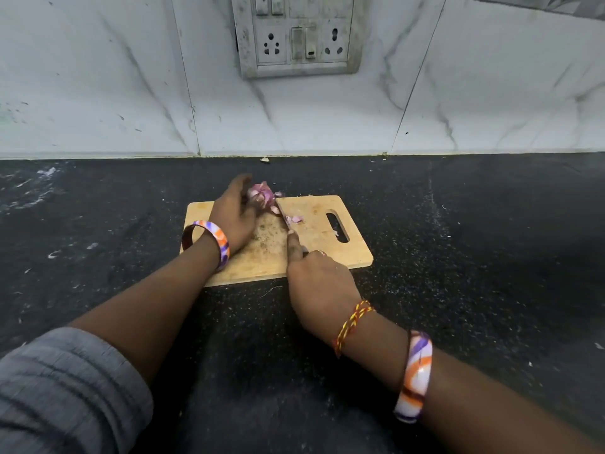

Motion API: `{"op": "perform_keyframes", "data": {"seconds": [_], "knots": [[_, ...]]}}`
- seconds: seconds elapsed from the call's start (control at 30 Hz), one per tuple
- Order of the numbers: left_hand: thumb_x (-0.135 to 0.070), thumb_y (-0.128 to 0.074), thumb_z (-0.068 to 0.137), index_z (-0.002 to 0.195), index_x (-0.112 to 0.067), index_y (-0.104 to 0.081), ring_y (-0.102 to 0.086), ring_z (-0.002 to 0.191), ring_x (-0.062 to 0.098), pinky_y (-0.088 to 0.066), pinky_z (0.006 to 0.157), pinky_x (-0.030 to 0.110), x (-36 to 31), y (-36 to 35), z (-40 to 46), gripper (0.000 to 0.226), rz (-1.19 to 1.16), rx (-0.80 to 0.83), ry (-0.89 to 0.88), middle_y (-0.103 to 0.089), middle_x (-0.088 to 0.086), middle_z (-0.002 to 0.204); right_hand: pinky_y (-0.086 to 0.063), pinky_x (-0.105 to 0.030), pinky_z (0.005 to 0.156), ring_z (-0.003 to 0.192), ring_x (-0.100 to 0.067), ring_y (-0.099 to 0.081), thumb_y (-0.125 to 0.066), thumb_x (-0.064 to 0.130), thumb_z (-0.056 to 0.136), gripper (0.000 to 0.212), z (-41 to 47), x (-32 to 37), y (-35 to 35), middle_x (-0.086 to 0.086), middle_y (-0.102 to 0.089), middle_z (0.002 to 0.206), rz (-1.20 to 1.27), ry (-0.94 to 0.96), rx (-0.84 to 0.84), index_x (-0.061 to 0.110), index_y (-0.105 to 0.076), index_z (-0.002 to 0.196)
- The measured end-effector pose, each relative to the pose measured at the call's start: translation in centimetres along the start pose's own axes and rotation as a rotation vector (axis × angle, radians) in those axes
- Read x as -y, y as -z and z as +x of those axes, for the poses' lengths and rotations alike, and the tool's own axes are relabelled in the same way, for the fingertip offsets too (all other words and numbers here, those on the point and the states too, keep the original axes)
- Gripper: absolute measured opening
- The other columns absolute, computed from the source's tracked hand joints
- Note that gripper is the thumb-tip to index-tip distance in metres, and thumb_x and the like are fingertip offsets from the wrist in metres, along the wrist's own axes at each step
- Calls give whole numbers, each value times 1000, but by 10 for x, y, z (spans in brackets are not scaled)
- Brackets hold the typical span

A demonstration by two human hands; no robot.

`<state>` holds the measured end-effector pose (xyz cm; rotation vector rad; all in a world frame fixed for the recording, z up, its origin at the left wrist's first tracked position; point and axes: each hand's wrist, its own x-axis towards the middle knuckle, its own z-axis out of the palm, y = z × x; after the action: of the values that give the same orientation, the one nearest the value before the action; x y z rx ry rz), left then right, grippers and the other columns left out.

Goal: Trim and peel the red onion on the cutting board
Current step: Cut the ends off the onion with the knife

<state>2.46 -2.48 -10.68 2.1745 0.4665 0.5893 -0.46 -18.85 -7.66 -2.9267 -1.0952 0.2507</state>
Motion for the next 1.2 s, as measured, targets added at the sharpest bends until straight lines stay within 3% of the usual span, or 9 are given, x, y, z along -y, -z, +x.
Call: {"op": "perform_keyframes", "data": {"seconds": [0.13,0.3,0.4,0.53,0.63,0.73,0.9,1.1,1.2], "knots": [[-26,-47,90,131,-26,-46,-56,105,29,-42,94,27,5,-1,-1,41,-3,33,-50,-55,17,120,-46,-42,89,114,-34,-52,-40,3,90,69,2,-14,19,-18,-51,126,131,-53,1,15,-4,148],[-31,-72,74,110,-14,-55,-49,90,19,-42,77,23,0,-4,-3,43,37,-35,-42,-45,4,103,-47,-44,88,110,-36,-55,-34,4,91,64,4,-28,29,-18,-51,127,270,-111,-104,23,-11,147],[-37,-76,67,102,-14,-51,-54,86,21,-44,67,24,-4,-1,-4,49,37,-85,-28,-55,4,103,-47,-41,79,102,-36,-58,-32,7,92,60,5,-32,31,-17,-50,126,349,-79,-154,24,-13,147],[-38,-59,83,125,-21,-53,-58,102,27,-45,85,31,-4,-1,-8,46,160,27,-152,-59,11,114,-49,-42,83,99,-35,-59,-32,7,92,57,14,-34,28,-17,-49,130,408,-73,-138,22,-18,145],[-40,-45,90,118,-19,-63,-53,113,26,-40,88,29,-2,-1,-5,39,222,86,-131,-55,11,126,-48,-41,85,101,-35,-58,-32,6,92,55,15,-36,26,-16,-44,139,447,-63,-120,18,-22,144],[-42,-39,77,125,-19,-57,-49,124,24,-38,98,30,-4,3,-5,56,207,188,-87,-50,4,139,-49,-38,69,78,-25,-57,-30,7,94,55,14,-40,27,-18,-50,130,507,-67,-119,19,-18,146],[-36,-58,83,131,-39,-45,-57,107,28,-42,84,26,-3,3,-7,51,228,241,-122,-60,7,123,-37,-24,49,58,-12,-41,-30,9,95,51,16,-45,26,-15,-50,127,597,-71,-129,19,-21,145],[-48,-75,64,124,-21,-54,-56,100,25,-46,86,31,-2,1,-5,68,240,153,-85,-56,8,115,-42,-27,44,52,-16,-46,-32,11,95,52,14,-41,23,-13,-53,121,709,-62,-125,25,-24,144],[-43,-71,71,127,-23,-54,-54,89,20,-46,86,30,2,4,-4,62,201,160,-96,-59,9,115,-41,-27,41,49,-15,-45,-31,11,96,53,13,-36,19,-4,-50,113,751,-65,-95,24,-20,146]]}}
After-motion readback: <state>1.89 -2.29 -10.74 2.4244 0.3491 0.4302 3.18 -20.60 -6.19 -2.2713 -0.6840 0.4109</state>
